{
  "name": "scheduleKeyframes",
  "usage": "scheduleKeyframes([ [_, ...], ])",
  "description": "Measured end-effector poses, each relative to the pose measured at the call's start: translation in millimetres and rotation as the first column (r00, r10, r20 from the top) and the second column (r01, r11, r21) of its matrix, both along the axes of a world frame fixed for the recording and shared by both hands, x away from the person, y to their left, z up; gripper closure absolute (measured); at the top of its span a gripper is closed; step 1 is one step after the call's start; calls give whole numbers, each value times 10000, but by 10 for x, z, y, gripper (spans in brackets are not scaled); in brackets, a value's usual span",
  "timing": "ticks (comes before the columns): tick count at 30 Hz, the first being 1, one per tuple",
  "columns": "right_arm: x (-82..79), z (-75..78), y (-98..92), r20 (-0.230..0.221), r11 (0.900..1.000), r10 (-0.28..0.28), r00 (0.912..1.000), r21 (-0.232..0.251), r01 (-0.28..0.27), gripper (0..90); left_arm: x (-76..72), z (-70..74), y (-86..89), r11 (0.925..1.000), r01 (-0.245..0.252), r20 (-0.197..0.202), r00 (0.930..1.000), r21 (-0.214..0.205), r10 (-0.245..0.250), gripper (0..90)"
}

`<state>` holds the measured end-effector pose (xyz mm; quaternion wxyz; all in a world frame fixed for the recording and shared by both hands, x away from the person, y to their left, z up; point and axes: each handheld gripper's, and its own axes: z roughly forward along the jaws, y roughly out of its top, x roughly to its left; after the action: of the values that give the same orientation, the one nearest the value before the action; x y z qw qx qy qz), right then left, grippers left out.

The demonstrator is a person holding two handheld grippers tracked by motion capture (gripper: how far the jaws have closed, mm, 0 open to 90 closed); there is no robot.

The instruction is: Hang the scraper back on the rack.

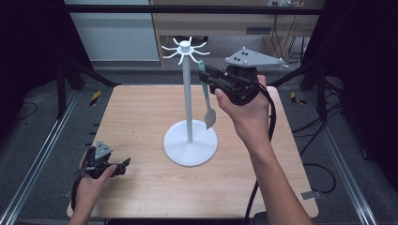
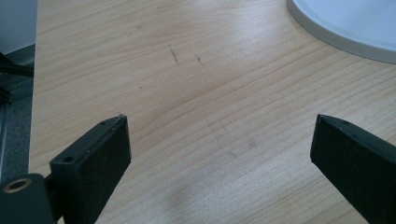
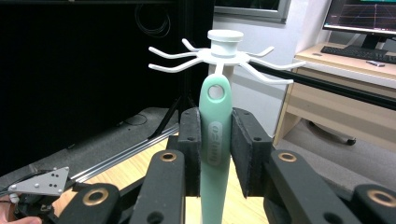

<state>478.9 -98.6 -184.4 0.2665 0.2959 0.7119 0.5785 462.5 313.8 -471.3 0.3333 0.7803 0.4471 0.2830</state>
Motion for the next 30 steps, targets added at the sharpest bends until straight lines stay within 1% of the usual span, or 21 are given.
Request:
scheduleKeyframes([
  [20, 44, 35, 48, -94, 9999, -33, 10000, -156, 31, 745, 4, -4, -5, 10000, 31, -34, 10000, 20, -31, 49],
  [30, 64, 19, 61, -199, 9998, -24, 9998, -198, 20, 745, 4, -5, -6, 10000, 44, -48, 10000, 15, -44, 50],
])
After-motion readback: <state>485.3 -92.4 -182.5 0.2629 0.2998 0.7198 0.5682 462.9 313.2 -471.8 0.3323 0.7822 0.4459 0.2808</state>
